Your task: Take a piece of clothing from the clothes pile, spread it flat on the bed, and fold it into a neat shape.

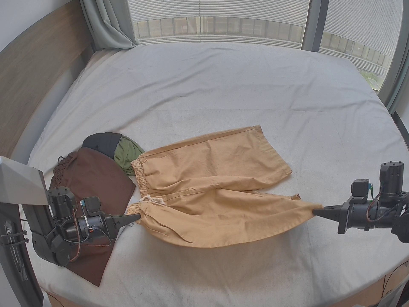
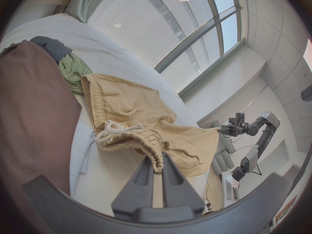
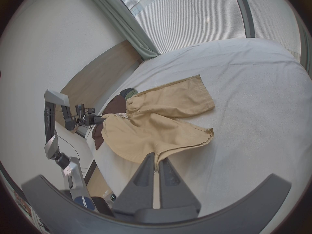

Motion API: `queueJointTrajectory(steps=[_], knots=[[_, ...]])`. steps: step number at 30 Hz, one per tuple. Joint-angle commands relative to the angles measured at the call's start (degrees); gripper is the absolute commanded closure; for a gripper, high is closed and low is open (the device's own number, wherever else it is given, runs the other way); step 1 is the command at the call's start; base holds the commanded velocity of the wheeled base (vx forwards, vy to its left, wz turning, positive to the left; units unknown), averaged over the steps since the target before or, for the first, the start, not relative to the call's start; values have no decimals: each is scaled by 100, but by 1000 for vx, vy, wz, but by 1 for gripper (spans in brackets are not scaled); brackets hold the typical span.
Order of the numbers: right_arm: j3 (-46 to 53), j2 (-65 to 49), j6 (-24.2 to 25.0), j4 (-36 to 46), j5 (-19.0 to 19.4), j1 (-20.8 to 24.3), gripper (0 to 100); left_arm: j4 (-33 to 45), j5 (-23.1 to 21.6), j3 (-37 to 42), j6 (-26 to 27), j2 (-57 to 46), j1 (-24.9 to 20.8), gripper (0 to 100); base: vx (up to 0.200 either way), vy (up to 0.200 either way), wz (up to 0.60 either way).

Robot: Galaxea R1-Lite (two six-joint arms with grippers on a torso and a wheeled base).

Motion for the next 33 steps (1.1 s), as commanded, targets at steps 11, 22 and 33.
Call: queueJointTrajectory(steps=[11, 22, 33], knots=[[-494, 61, 678, -671, -47, -3, 100, -1, 9, -187, -408, -365, 84, 100, 0, 0, 0], [-1382, 597, 828, -618, -214, -29, 100, -1, 448, -433, -856, -427, 23, 100, 0, 0, 0], [-2322, 1116, 1047, -451, -214, -29, 100, -1, 694, -591, -909, -418, 5, 100, 0, 0, 0]])
